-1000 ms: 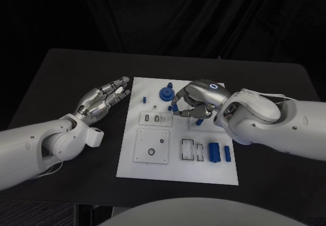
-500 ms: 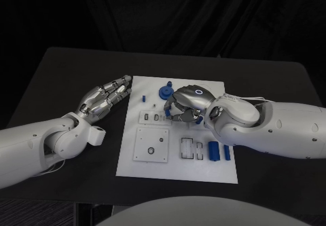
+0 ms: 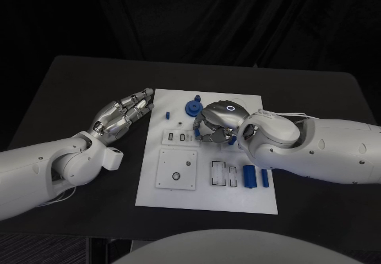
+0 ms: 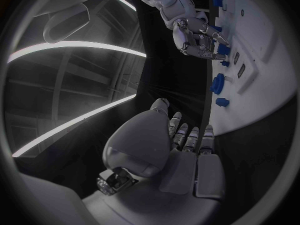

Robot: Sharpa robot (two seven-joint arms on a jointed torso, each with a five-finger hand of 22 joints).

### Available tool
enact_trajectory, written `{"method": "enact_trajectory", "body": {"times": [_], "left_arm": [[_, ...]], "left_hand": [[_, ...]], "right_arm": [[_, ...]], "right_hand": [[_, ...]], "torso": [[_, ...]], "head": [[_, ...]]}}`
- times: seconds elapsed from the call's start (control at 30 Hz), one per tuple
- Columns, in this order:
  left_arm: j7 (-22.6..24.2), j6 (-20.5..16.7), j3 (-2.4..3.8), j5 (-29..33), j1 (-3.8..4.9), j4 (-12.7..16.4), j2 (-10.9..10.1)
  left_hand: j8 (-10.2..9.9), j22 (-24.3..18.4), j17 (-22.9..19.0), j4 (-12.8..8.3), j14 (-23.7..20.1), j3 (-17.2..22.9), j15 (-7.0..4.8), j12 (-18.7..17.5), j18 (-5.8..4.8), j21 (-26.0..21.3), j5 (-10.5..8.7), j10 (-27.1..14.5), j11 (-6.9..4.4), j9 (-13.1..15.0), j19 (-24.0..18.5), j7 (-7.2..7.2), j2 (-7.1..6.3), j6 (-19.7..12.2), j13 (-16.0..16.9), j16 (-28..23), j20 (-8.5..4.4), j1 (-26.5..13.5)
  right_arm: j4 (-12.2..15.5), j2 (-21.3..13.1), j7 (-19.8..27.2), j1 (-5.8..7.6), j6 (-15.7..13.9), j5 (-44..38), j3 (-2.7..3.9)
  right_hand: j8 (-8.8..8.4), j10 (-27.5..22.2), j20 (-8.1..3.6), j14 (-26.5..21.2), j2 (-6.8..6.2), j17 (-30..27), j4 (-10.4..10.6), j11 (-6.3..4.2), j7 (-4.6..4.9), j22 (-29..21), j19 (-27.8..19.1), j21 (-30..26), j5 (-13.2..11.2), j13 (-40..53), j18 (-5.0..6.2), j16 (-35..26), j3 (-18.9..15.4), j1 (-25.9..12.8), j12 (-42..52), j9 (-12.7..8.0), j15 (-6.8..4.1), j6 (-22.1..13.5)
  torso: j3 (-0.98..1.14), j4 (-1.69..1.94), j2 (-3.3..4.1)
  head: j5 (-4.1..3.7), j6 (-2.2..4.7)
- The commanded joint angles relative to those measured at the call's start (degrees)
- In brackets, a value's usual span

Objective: Assemble the parts on the task board

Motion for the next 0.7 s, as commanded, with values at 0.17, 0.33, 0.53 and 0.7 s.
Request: {"method": "enact_trajectory", "body": {"times": [0.17,0.33,0.53,0.7], "left_arm": [[5.1,0.9,0.04,0.2,-0.07,0.0,0.2],[5.0,1.0,0.04,0.2,-0.07,-0.1,0.1],[5.0,1.0,0.04,0.2,-0.07,-0.2,0.2],[5.0,1.1,0.04,0.2,-0.07,-0.3,0.3]], "left_hand": [[0.0,0.1,0.1,0.1,-0.1,0.3,0.41,-0.2,-0.05,0.3,0.4,0.0,0.28,0.0,0.1,0.3,0.11,-0.1,-0.1,0.0,0.47,0.5],[0.0,0.1,0.1,0.0,-0.1,0.4,0.49,-0.2,-0.06,0.3,0.41,0.0,0.33,0.0,0.1,0.36,0.11,-0.2,-0.1,0.1,0.54,0.5],[0.0,0.1,0.1,0.0,-0.1,0.4,0.49,-0.2,-0.06,0.3,0.41,0.0,0.33,0.0,0.1,0.36,0.11,-0.2,-0.1,0.1,0.54,0.5],[0.0,0.1,0.1,0.0,-0.1,0.4,0.54,-0.2,-0.06,0.3,0.43,0.0,0.37,0.0,0.1,0.4,0.13,-0.2,-0.1,0.1,0.59,0.5]], "right_arm": [[-0.7,0.6,-1.2,-0.24,2.1,-0.6,0.03],[-1.0,0.9,-0.9,-0.32,2.5,-0.6,0.03],[-1.1,1.1,-0.7,-0.38,2.7,-0.6,0.03],[-1.2,1.2,-0.5,-0.41,2.9,-0.6,0.03]], "right_hand": [[0.13,2.8,0.1,4.3,0.23,9.6,-0.1,0.42,0.1,7.6,0.3,-0.6,-0.5,11.8,0.9,-0.2,-0.3,-1.2,-0.1,3.8,0.57,-1.1],[-0.93,2.3,0.33,4.2,0.21,9.2,0.0,0.61,0.58,7.3,-0.1,-1.6,-2.8,11.4,1.09,-0.7,-0.4,-2.0,-0.6,3.6,0.79,-3.2],[-1.46,2.2,0.44,4.1,0.17,9.1,0.2,0.7,0.82,7.3,-0.2,-2.0,-5.0,11.3,1.16,-0.8,-0.8,-2.8,-0.7,3.5,0.87,-4.2],[-1.76,2.1,0.48,4.1,-0.02,9.0,0.3,0.68,0.94,7.3,-0.2,-2.1,-7.0,11.2,1.18,-0.9,-1.2,-3.4,-0.8,3.4,0.88,-4.7]], "torso": [[-0.03,0.0,-0.07],[-0.06,-0.01,-0.08],[-0.06,0.02,-0.09],[-0.05,0.06,-0.05]], "head": [[0.05,-0.22],[0.19,-0.22],[0.11,-0.22],[0.06,-0.22]]}}
